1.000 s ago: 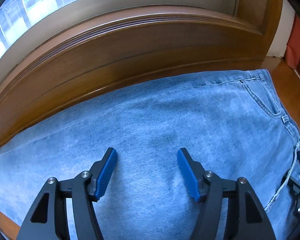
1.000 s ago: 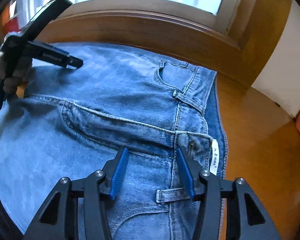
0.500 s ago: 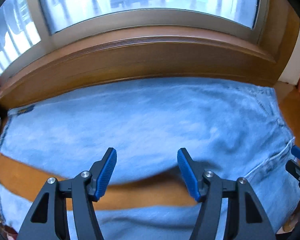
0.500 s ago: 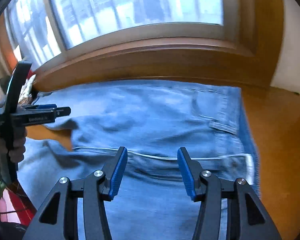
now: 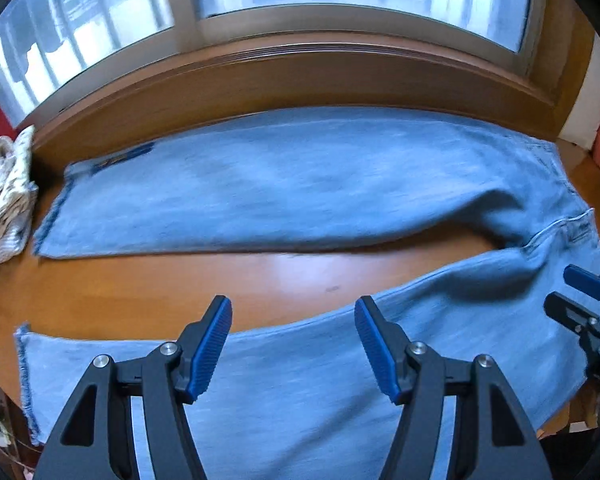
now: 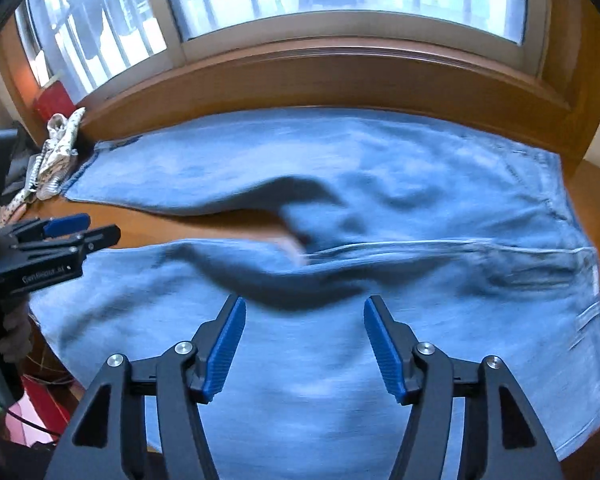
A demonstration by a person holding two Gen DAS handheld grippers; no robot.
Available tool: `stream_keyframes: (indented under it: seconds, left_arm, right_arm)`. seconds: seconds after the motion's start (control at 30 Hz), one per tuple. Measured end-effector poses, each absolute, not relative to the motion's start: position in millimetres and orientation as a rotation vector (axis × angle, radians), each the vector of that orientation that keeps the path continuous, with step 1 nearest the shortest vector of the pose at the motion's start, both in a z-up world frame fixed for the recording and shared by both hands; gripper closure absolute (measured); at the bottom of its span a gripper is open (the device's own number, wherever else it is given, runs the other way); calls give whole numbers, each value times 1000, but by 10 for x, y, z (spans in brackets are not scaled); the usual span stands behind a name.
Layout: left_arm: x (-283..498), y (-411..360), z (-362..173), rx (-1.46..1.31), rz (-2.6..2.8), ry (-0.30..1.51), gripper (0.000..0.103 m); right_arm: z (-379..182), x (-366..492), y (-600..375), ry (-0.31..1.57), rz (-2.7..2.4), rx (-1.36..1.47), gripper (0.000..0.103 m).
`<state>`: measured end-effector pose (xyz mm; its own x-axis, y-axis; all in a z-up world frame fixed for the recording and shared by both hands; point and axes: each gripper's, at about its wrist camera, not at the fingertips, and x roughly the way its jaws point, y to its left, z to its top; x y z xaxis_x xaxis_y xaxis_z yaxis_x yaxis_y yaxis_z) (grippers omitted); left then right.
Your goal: Fold clothes
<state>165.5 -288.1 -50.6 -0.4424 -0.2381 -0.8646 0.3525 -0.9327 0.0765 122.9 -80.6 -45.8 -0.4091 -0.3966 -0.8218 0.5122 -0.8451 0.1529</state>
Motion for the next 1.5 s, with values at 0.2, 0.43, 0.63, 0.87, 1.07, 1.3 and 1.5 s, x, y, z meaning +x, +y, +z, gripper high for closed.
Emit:
stream_keyframes:
  seconds: [0.2, 0.43, 0.63, 0.87, 1.07, 1.3, 1.5]
  left_arm:
    - [1880, -3291, -533, 1398, -2345, 223, 41]
    - [1975, -3559, -571, 1399, -2259, 269, 41]
    - [2042, -3725, -610, 1407, -2209, 255, 41]
    - [1979, -4078, -606, 1421, -2270, 201, 41]
    - [1918, -4662, -638, 1457, -2350, 137, 41]
    - [1570, -5499, -749, 1413, -2384, 53, 41]
    - [1474, -5847, -963, 1429, -2380, 79, 38]
  right_arm:
    - [-414, 1364, -1301, 207, -2201, 1243, 40]
    - [-457, 1286, -1727, 224, -2130, 1216, 39]
    - [-534, 1177, -2100, 174, -2070, 1200, 37]
    - [-520, 1164, -2420, 141, -2093, 1207, 34]
    - [-603, 1150, -2746, 75, -2207, 1283, 34]
    - [-711, 1078, -3221, 150, -2343, 1269, 34]
    - [-907, 1039, -3478, 198, -2349, 1344, 34]
